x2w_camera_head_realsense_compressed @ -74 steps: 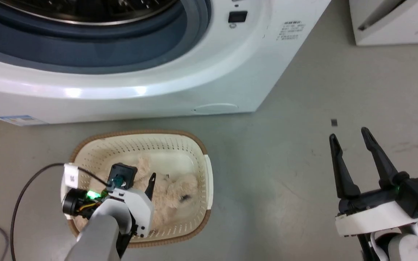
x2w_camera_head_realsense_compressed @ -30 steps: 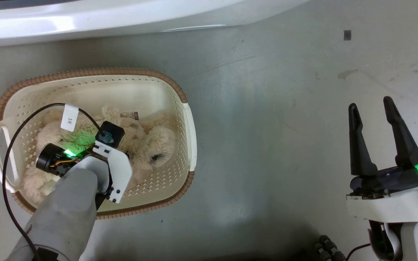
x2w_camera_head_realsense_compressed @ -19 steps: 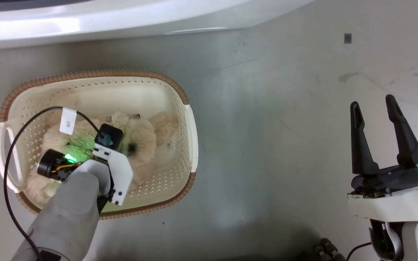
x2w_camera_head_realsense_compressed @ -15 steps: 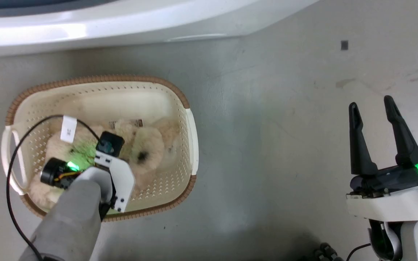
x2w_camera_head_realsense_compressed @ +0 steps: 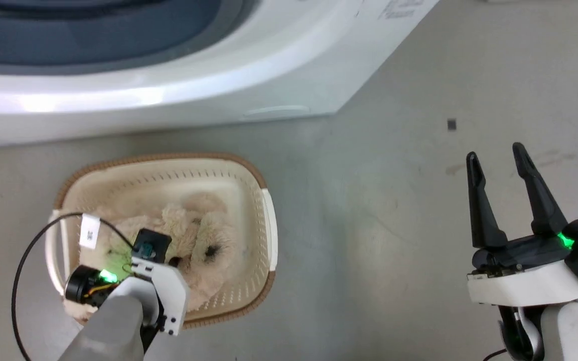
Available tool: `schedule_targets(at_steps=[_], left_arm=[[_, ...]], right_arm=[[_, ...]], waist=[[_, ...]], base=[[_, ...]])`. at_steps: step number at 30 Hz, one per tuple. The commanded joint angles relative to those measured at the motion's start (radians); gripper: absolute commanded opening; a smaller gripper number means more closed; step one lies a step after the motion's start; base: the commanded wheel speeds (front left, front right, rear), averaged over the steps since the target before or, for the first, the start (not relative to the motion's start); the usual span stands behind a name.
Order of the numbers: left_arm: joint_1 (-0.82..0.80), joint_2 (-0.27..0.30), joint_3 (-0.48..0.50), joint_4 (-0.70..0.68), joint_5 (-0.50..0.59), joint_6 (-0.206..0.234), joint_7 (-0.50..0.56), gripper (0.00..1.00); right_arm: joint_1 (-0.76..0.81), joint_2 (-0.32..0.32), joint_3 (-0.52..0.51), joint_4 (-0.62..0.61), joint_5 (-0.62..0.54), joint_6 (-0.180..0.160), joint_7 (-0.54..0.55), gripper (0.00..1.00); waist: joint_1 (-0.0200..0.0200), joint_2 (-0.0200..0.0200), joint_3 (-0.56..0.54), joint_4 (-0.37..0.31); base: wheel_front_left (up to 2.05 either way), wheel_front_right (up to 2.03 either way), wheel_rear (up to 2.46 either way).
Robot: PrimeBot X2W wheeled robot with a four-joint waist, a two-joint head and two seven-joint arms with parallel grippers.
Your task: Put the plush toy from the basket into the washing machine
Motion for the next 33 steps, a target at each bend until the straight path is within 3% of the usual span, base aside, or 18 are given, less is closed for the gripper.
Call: schedule_targets(at_steps=[1, 9, 24, 33], left_arm=[[0.014, 0.004, 0.003, -0.001, -0.007, -0.004, -0.015, 0.0], [0.093, 0.003, 0.023, -0.076, -0.027, 0.011, -0.057, 0.0], [0.403, 0.045, 0.167, -0.651, 0.023, 0.114, -0.058, 0.0], [0.526, 0.039, 0.298, -0.992, 0.092, 0.124, -0.058, 0.0]], right_arm=[[-0.001, 0.0, 0.003, 0.006, 0.0, -0.001, -0.004, 1.0], [0.035, 0.0, 0.007, 0.032, -0.007, -0.001, -0.004, 1.0], [0.12, 0.0, 0.002, 0.063, -0.017, -0.001, -0.004, 1.0], [0.155, 0.0, 0.0, 0.061, -0.017, -0.001, -0.004, 1.0]], waist=[[0.0001, 0.0, -0.059, 0.007], [0.0001, 0.0, -0.206, 0.044], [0.0001, 0.0, -0.419, 0.105], [0.0001, 0.0, -0.457, 0.107]], base=[[0.0, 0.0, 0.0], [0.0, 0.0, 0.0], [0.0, 0.0, 0.0], [0.0, 0.0, 0.0]])
